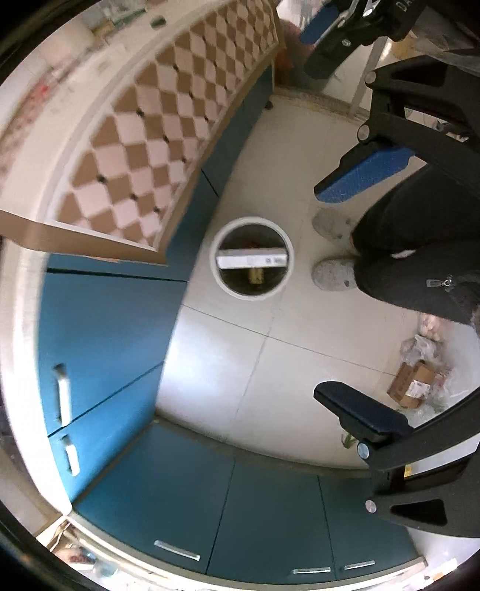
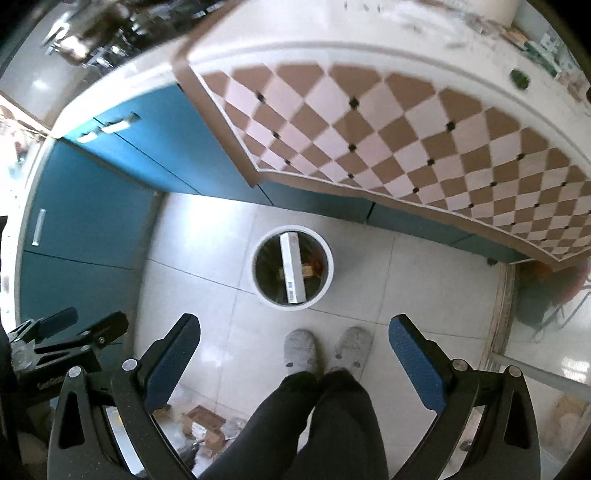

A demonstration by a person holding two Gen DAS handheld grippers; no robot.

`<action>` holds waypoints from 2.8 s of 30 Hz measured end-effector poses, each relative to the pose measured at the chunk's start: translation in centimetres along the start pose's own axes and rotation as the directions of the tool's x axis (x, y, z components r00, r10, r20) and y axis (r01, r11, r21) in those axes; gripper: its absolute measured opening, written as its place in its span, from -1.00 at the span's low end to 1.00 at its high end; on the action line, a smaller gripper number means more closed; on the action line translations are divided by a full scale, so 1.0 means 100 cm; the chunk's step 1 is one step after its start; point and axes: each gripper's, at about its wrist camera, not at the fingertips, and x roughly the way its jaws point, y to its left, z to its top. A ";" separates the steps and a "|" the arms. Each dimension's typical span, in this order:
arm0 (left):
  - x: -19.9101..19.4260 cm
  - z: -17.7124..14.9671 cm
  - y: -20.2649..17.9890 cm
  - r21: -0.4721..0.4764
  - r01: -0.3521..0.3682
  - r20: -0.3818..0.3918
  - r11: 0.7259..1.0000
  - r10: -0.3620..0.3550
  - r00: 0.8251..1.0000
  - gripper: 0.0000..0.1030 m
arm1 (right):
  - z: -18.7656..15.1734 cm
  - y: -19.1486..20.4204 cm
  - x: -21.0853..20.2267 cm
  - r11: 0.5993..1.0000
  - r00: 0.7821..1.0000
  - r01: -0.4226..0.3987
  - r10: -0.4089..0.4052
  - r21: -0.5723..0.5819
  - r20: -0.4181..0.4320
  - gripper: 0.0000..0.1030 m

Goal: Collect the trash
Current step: 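Raise both empty tools back toward the counter, then grasp the white tissue with the left tool while the right tool grasps the dark small item, then lower tissue and dark item over the trash bin and open both tools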

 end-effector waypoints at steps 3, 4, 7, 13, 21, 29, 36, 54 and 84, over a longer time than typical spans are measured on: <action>-0.038 0.008 -0.006 0.006 0.019 0.088 1.000 -0.019 0.996 0.92 | -0.004 0.000 -0.039 0.998 0.998 -0.052 0.052 0.038 0.019 1.00; -0.047 0.011 -0.007 0.010 0.016 0.114 1.000 -0.017 0.993 0.92 | -0.005 0.001 -0.050 0.996 0.997 -0.074 0.073 0.052 0.029 1.00; -0.081 0.031 -0.019 0.026 0.006 0.209 1.000 -0.012 0.978 0.92 | -0.001 -0.004 -0.081 0.988 0.990 -0.125 0.118 0.093 0.078 1.00; -0.122 0.084 -0.069 0.092 -0.052 0.363 0.994 0.015 0.932 0.92 | 0.035 -0.044 -0.148 0.971 0.968 -0.154 0.111 0.184 0.225 1.00; -0.087 0.178 -0.178 0.169 0.011 0.255 0.986 -0.054 0.965 0.92 | 0.097 -0.157 -0.168 0.913 0.947 -0.142 0.013 0.382 0.322 0.99; 0.009 0.275 -0.300 0.156 0.178 -0.031 0.972 -0.175 0.984 0.90 | 0.164 -0.280 -0.093 0.829 0.968 -0.185 0.061 0.528 0.243 0.33; 0.051 0.303 -0.355 0.181 0.151 -0.066 0.972 -0.141 0.988 -0.20 | 0.208 -0.317 -0.037 0.825 0.980 -0.180 0.100 0.535 0.175 0.21; -0.040 0.215 -0.208 0.141 0.114 0.139 0.983 -0.134 0.981 -0.94 | 0.209 -0.250 -0.046 0.924 0.975 -0.147 0.076 0.352 0.210 -0.59; 0.459 0.072 -0.001 -0.222 0.072 -0.407 0.972 -0.160 0.899 -0.90 | 0.028 -0.099 0.369 0.955 0.955 -0.148 0.205 0.257 -0.213 -0.59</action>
